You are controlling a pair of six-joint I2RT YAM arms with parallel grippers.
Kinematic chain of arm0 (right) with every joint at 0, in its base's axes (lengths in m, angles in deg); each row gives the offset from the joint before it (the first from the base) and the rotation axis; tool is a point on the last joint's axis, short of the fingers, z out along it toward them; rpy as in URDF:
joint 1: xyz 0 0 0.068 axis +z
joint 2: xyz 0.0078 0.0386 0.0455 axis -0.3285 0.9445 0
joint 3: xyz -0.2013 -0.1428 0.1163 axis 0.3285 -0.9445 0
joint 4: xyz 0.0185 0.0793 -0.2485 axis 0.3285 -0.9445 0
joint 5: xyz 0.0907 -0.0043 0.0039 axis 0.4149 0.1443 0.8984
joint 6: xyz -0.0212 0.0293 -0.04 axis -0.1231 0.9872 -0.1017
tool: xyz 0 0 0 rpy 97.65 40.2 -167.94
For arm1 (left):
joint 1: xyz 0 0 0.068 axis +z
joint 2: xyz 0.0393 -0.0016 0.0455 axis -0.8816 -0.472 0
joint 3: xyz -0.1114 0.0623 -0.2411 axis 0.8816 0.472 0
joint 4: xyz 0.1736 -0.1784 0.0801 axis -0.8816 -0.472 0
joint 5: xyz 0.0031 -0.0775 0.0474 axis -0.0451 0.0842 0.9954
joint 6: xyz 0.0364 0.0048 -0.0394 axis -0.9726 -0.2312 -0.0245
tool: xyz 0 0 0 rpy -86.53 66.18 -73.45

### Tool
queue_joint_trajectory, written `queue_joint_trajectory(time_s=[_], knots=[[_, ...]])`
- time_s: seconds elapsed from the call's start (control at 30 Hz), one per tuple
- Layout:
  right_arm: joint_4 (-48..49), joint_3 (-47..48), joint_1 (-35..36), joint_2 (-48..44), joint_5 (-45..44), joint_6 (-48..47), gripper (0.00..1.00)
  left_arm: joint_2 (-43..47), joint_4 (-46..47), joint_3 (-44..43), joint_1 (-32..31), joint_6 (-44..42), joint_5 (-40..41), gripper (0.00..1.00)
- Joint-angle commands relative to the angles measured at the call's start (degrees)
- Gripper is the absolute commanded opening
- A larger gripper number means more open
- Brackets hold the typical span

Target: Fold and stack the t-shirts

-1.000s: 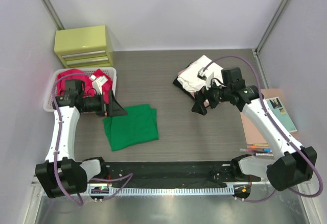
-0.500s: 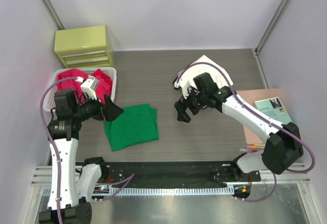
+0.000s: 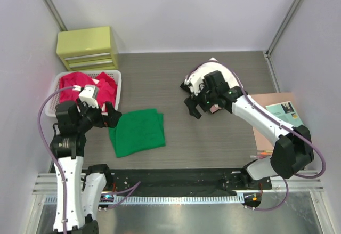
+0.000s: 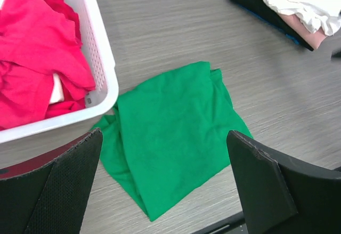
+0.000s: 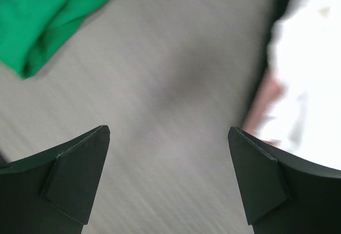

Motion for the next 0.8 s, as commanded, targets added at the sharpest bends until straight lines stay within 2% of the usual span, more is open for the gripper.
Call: queue_joint_trajectory(time_s=[0.0, 0.13, 0.2, 0.4, 0.53, 0.6, 0.73, 0.77], knots=[[5.84, 5.71, -6.71, -0.07, -6.04, -2.54, 1.0, 3.62, 1.83, 1.71, -0.06, -3.0, 2.4, 1.0], [13.54, 10.08, -10.93, 9.31, -13.79, -2.03, 1.0, 4.24, 1.65, 1.81, -0.14, -3.54, 3.99, 1.0], [13.75, 13.78, -13.74, 14.07, -13.8, -0.27, 1.0, 4.24, 1.57, 1.37, -0.14, -3.1, 3.46, 1.0], [14.28, 26.61, -15.24, 29.71, -17.66, 1.4, 1.0, 4.33, 0.34, 1.28, -0.14, -3.63, 4.34, 1.0], [12.79, 34.78, -18.76, 37.02, -15.3, 5.09, 1.0, 5.74, -0.63, 1.63, -0.14, -4.24, 5.31, 1.0], [12.0, 34.72, -19.38, 38.69, -15.12, 4.57, 1.0, 6.18, -0.72, 1.71, -0.06, -4.24, 5.48, 1.0], [12.52, 26.84, -21.74, 36.77, -14.86, 3.69, 1.0, 6.0, -0.46, 1.54, -0.06, -4.24, 5.57, 1.0], [12.61, 25.41, -22.8, 36.16, -12.25, 3.78, 1.0, 6.0, -0.28, 1.63, -0.14, -4.24, 5.66, 1.0]])
